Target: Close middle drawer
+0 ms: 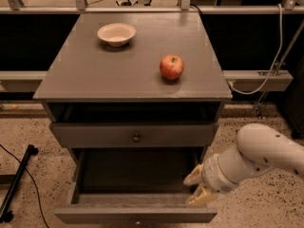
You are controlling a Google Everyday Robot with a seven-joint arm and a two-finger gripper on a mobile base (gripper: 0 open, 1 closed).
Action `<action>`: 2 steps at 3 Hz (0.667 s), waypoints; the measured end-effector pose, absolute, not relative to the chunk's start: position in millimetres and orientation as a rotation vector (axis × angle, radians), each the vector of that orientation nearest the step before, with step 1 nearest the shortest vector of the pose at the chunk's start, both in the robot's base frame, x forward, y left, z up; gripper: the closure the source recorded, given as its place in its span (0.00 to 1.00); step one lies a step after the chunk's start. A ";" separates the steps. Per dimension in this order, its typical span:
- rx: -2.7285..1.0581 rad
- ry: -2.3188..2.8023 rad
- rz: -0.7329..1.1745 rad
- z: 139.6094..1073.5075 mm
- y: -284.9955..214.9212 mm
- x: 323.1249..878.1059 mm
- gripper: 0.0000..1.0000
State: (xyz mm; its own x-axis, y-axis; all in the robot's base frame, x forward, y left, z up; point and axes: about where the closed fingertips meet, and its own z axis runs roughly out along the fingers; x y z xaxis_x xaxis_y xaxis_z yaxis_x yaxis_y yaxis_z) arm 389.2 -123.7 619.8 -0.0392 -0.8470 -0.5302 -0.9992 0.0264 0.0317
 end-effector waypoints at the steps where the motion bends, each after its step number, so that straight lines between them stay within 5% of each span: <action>1: -1.874 1.884 0.606 597.5 -113.9 383.7 0.71; 2: -1.878 1.880 0.606 596.9 -113.3 383.5 0.95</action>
Offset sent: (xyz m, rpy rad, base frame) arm -0.0047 0.0084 -0.0191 0.0422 -0.0135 0.0209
